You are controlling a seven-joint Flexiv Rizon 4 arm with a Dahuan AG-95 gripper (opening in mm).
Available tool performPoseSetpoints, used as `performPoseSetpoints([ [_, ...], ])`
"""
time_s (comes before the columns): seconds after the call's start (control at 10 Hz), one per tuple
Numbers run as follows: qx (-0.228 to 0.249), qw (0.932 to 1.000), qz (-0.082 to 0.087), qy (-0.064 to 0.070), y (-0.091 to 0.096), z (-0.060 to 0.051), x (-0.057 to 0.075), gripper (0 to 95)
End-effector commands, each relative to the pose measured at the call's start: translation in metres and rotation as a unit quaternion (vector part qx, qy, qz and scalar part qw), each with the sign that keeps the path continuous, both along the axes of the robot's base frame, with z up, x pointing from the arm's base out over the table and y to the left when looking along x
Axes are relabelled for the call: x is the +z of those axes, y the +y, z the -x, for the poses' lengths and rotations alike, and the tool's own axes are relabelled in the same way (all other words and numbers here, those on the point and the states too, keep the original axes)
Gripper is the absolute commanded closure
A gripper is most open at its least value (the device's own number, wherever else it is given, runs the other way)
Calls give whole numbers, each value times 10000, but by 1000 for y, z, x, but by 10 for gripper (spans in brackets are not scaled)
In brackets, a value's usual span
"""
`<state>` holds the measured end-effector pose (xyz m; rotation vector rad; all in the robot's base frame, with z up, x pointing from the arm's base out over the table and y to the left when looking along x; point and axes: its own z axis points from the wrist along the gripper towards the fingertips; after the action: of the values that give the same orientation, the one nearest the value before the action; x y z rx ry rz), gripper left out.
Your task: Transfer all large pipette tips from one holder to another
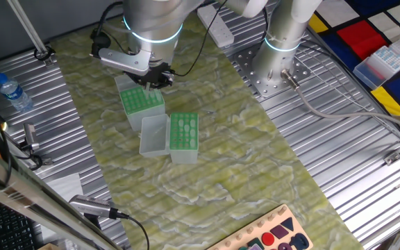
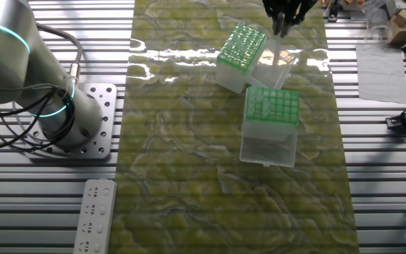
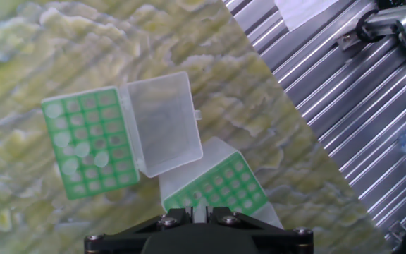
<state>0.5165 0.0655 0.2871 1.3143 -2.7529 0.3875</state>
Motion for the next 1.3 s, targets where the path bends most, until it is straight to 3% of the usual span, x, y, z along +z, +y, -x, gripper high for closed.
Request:
performPoseSetpoints([
  [0.1,-105,9999,-102,0,-2,3,-1,950],
  [0.6,-245,9991,-358,32,-8,10,-5,950],
  [1.3,-312,9984,-458,65,-9,17,-5,950],
])
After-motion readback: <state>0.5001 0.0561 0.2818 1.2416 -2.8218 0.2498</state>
